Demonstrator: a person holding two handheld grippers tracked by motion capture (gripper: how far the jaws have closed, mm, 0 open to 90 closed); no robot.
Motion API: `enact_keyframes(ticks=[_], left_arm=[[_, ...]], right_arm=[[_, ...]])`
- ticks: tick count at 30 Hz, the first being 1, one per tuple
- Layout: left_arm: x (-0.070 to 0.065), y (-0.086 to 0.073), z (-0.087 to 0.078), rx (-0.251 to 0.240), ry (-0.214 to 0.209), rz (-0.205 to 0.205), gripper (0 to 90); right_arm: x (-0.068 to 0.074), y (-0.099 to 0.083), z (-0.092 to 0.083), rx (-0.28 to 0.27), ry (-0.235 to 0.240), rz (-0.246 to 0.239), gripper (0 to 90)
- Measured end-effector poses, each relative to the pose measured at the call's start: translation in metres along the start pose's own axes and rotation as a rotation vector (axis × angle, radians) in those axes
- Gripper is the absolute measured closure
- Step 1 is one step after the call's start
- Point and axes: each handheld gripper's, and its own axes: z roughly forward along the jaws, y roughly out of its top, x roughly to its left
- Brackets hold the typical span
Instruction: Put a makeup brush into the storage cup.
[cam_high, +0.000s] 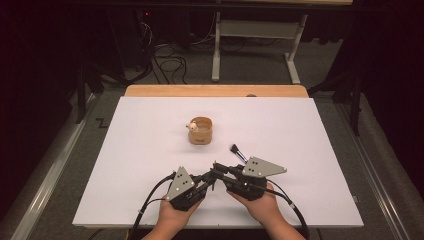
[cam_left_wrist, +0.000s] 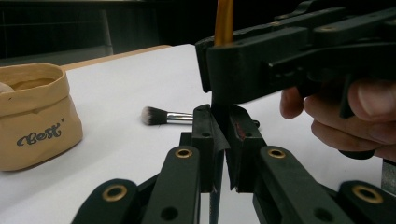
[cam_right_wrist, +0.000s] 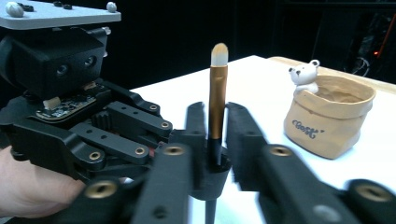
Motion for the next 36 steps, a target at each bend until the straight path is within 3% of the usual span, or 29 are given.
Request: enact_keyframes(ticks=[3, 15, 24, 28, 36], left_arm=[[0.001, 0.000, -0.001, 0.000, 0.002, -0.002, 82.8], [0.006, 0.000, -0.002, -0.007, 0.026, -0.022, 82.9], [0.012, 0.003, -0.007, -0.023, 0.040, -0.033, 83.0], [0.016, 0.004, -0.009, -0.026, 0.049, -0.034, 82.9], [0.023, 0.007, -0.017, -0.045, 0.075, -0.044, 82.9]], right_arm=[[0.001, 0.000, 0.001, 0.000, 0.004, -0.016, 66.1], [-0.004, 0.004, -0.003, -0.021, -0.002, 0.036, 49.7], [-0.014, 0.011, -0.013, -0.031, -0.069, 0.004, 39.0], [-0.022, 0.010, -0.016, -0.016, -0.108, -0.015, 31.8], [-0.033, 0.008, -0.024, 0.016, -0.143, -0.016, 22.1]])
